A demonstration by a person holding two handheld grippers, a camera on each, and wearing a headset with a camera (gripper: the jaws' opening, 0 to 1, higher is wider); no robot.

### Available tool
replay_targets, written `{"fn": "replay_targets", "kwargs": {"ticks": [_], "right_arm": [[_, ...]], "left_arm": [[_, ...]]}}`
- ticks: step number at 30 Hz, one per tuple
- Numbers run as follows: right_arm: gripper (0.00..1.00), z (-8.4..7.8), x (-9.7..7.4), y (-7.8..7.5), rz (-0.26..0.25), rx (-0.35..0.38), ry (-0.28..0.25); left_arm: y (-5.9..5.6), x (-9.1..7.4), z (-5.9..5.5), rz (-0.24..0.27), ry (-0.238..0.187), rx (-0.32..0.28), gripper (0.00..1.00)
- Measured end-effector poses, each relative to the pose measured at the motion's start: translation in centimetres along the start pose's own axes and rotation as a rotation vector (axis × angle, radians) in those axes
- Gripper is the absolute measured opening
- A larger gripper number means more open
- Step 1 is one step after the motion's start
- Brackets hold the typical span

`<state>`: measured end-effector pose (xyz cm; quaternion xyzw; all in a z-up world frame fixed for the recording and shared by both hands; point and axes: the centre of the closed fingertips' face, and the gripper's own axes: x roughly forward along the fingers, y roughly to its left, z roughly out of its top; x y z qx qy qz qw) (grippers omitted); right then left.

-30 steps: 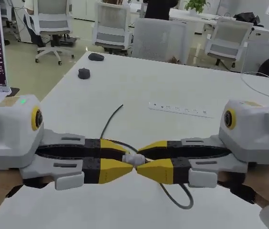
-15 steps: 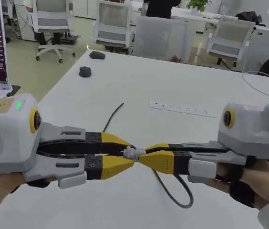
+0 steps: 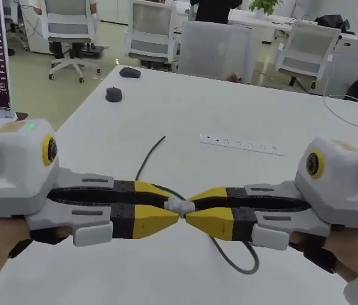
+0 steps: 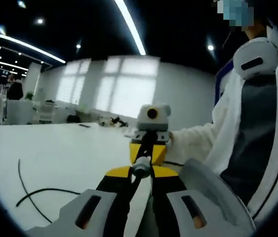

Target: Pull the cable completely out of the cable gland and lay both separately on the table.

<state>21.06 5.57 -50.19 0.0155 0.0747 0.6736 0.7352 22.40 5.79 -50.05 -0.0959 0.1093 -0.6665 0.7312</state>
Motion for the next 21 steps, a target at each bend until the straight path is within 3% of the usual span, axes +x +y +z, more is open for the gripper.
{"fn": "replay_targets", "kwargs": {"ticks": [3,6,10,13,17,21], "right_arm": [[0.11,-0.1,0.1,0.1,-0.004,-0.063,0.003],[0.11,-0.1,0.0,0.1,-0.007,-0.071,0.002],[0.12,-0.1,-0.3,-0.2,-0.021,0.003,0.000],[0.14,-0.3,-0.9,-0.5,-0.041,-0.031,0.023],[0.04,-0.3,-2.1,-0.4,-0.043,-0.041,0.030],[0.03,0.2,-2.8,-0.1,-0.047,-0.077,0.019]], "left_arm": [[0.1,0.0,-0.1,-0.006,0.003,-0.044,0.15],[0.0,0.1,-0.1,-0.005,0.001,-0.045,0.15],[-0.1,0.2,-0.1,-0.004,-0.001,-0.017,0.15],[-0.2,0.5,0.0,0.003,-0.007,0.003,0.15],[-0.3,1.0,0.3,0.022,-0.015,0.017,0.16],[-0.7,1.8,0.9,0.026,-0.001,0.073,0.16]]}}
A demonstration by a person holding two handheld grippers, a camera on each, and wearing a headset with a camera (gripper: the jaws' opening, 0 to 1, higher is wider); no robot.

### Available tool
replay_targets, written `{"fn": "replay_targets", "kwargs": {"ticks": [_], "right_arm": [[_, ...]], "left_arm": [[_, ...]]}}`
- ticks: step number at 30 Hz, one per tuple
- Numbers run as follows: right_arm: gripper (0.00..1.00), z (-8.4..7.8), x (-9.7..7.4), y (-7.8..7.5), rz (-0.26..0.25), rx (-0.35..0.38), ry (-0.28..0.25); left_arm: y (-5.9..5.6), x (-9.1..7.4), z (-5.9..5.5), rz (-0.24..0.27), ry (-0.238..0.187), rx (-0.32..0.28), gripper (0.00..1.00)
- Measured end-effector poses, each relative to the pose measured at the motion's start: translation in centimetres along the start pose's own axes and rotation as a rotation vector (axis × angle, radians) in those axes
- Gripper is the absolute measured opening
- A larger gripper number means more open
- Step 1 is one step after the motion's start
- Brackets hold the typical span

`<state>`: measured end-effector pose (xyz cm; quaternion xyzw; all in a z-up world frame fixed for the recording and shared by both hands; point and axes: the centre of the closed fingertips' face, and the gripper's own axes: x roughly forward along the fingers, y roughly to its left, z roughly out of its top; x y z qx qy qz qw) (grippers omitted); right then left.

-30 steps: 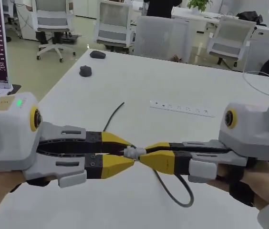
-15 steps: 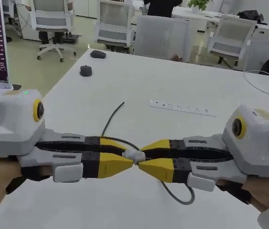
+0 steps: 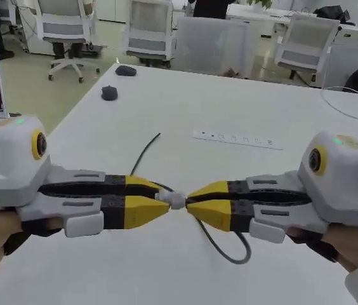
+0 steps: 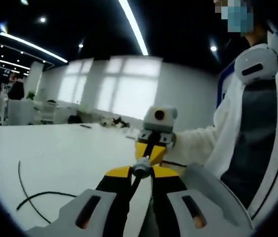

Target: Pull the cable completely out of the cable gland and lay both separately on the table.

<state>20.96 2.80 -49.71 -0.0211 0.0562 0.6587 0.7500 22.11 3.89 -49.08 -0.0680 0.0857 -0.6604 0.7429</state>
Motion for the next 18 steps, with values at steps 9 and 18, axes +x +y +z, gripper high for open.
{"fn": "replay_targets", "kwargs": {"ticks": [9,18], "right_arm": [[0.03,0.9,-1.9,0.2,-0.006,-0.045,-0.053],[0.03,2.2,-3.0,-0.1,0.013,-0.048,-0.101]], "left_arm": [[-0.9,2.3,1.0,-0.034,-0.033,0.035,0.28],[-0.9,3.7,1.3,-0.030,-0.055,0.054,0.18]]}}
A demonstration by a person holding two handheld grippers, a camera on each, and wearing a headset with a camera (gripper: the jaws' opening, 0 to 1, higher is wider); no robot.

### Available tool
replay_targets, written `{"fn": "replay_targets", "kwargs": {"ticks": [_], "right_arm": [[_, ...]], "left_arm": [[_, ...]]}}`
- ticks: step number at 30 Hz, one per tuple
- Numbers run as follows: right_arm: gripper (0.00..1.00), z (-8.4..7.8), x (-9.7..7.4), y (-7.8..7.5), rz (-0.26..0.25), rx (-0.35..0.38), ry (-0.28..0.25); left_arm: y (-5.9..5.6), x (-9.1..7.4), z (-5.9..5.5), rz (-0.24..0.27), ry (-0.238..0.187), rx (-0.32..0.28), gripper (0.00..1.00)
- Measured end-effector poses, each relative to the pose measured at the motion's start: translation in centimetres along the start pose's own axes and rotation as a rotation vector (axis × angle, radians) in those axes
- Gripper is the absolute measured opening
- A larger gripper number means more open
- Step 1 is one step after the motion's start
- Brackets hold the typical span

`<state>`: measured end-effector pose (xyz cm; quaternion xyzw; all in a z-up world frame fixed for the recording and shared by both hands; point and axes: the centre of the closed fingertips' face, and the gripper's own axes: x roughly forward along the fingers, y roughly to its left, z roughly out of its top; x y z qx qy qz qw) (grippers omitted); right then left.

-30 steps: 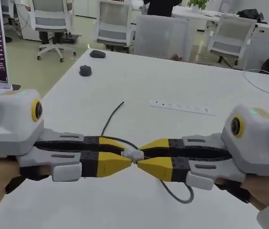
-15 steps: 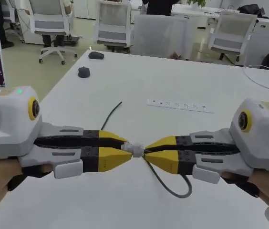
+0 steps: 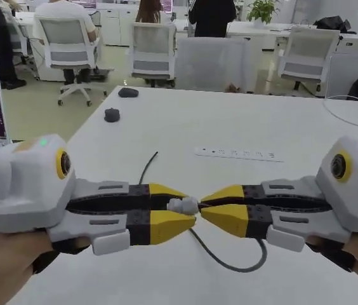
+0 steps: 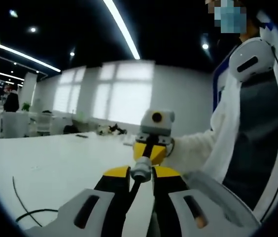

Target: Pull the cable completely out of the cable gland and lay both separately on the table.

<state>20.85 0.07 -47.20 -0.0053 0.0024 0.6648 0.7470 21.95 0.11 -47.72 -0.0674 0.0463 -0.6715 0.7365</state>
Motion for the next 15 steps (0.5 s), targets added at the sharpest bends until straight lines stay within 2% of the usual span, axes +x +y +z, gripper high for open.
{"fn": "replay_targets", "kwargs": {"ticks": [5,8,15], "right_arm": [[0.03,0.08,0.03,-0.11,0.022,0.012,-0.015],[0.03,-0.06,0.11,-0.07,0.032,0.012,-0.009],[0.03,-0.85,0.45,0.11,0.061,0.012,0.015]], "left_arm": [[0.07,0.03,0.29,0.009,-0.012,0.014,0.17],[0.17,-0.05,0.32,0.020,-0.014,0.001,0.16],[0.18,-0.30,-0.19,0.033,0.009,0.010,0.16]]}}
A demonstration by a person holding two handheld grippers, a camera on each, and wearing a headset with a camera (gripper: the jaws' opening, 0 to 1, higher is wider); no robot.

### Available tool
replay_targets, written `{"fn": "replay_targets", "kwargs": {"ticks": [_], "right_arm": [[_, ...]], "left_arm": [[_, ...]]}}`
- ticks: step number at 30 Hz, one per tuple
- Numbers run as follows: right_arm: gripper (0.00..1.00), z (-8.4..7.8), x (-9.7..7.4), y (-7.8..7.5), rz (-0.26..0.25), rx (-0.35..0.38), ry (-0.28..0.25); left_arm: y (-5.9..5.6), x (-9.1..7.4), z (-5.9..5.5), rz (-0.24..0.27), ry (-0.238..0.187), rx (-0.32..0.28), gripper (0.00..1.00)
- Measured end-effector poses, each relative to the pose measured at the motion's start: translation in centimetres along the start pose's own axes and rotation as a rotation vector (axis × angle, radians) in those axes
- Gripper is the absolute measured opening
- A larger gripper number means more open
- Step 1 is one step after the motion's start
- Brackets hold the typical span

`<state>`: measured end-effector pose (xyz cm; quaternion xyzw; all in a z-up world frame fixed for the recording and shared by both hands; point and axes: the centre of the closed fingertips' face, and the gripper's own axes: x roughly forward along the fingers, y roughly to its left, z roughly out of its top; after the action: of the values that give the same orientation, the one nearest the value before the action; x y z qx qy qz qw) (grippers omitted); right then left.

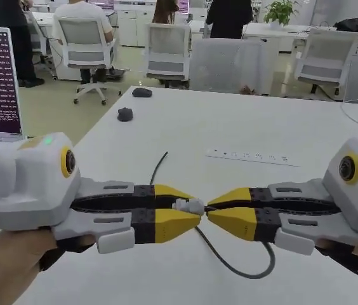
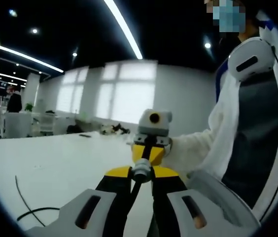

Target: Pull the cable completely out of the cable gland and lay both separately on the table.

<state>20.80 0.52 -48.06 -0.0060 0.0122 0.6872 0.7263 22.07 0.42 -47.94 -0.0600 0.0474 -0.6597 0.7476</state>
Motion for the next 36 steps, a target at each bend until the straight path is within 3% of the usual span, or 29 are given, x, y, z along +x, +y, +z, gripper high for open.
{"fn": "replay_targets", "kwargs": {"ticks": [6,13,18,25,33,36], "right_arm": [[0.03,-1.4,-0.5,0.0,-0.010,-0.005,0.039],[0.03,-3.6,-2.6,-0.5,-0.044,0.006,0.097],[0.03,-5.6,-4.7,-1.3,-0.098,0.031,0.156],[0.03,-7.9,-7.2,-2.0,-0.165,0.081,0.191],[0.03,-8.1,-7.6,-2.1,-0.180,0.090,0.196],[0.03,-8.1,-7.6,-2.3,-0.190,0.104,0.200]], "left_arm": [[0.3,-0.1,-1.1,0.000,0.039,-0.007,0.16],[0.8,0.3,-2.0,0.007,0.056,-0.030,0.16],[1.5,-0.2,-1.9,0.031,0.032,-0.056,0.16],[1.7,-0.8,-1.6,0.045,0.011,-0.076,0.16],[1.7,-0.7,-1.3,0.038,-0.005,-0.091,0.16],[1.8,-0.5,-1.1,0.047,-0.003,-0.072,0.16]]}}
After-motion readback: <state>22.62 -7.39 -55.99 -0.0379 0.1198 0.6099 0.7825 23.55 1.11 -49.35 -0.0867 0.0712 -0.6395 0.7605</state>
